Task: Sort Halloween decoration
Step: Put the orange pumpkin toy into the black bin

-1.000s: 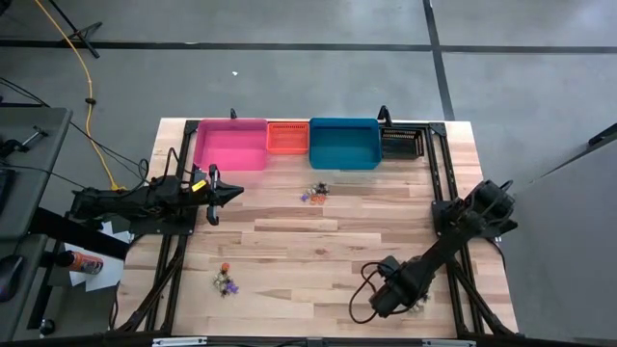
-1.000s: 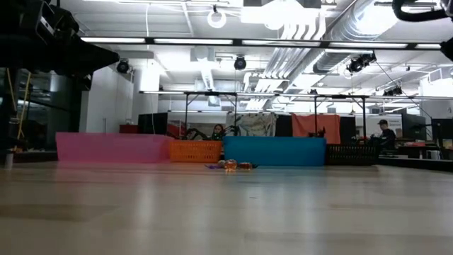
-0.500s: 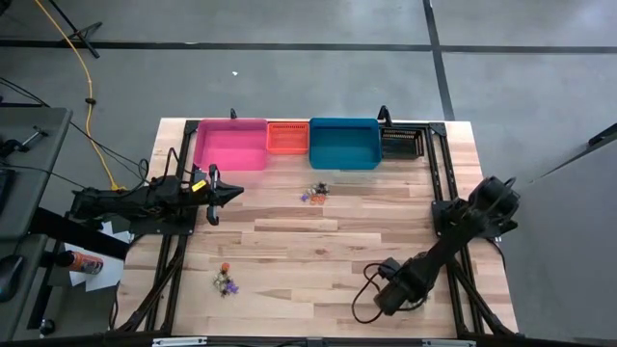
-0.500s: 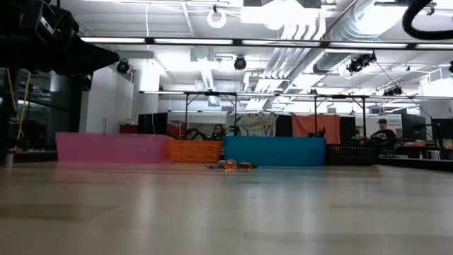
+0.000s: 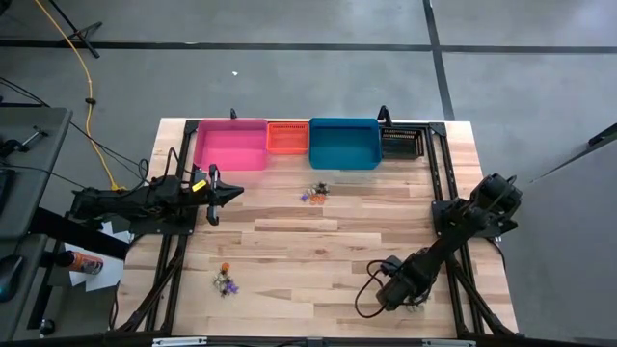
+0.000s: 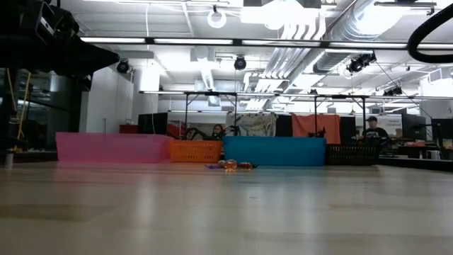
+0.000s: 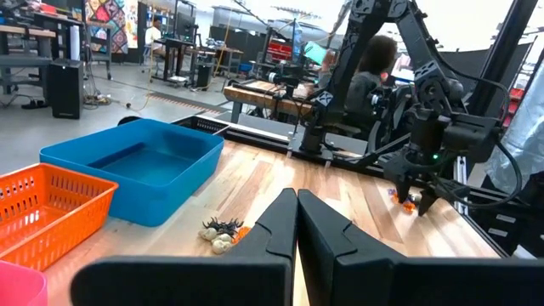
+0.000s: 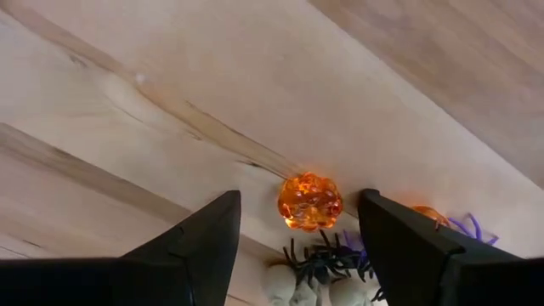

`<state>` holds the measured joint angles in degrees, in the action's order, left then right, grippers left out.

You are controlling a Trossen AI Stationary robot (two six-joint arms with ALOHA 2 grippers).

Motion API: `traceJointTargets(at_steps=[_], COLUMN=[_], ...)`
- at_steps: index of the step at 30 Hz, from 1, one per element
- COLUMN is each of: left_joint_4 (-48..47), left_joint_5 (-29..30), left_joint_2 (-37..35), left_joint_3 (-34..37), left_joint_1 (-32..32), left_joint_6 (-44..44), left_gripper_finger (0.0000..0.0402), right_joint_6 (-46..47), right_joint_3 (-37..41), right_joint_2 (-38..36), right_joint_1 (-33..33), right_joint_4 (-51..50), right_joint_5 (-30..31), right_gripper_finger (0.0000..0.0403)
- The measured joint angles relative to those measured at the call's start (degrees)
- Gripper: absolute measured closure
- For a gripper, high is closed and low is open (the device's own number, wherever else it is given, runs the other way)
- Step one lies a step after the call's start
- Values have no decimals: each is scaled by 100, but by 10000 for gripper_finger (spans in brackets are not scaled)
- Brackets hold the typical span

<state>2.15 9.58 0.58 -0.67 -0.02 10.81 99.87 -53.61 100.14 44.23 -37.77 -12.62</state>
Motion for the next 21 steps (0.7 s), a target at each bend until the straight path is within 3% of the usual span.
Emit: traceJointTargets(at_steps=[5,14,21], left_joint_4=[0,-2,-2], left_joint_5=[1,1,0], left_joint_2=[0,0,0], left_joint_3=[-1,1,-2], left_joint_1=[-1,-1,0], left_joint_6=[-2,-2,0], left_gripper_finger=[401,402,401], right_joint_6=[-117,-91,-115], right_joint_3=[2,16,16], right_joint_2=[8,19,24], right_joint_1=[0,2,2], right_joint_4=[-47,-106,-99], right_joint_5=[9,19,36], right_gripper_finger=[200,291,311])
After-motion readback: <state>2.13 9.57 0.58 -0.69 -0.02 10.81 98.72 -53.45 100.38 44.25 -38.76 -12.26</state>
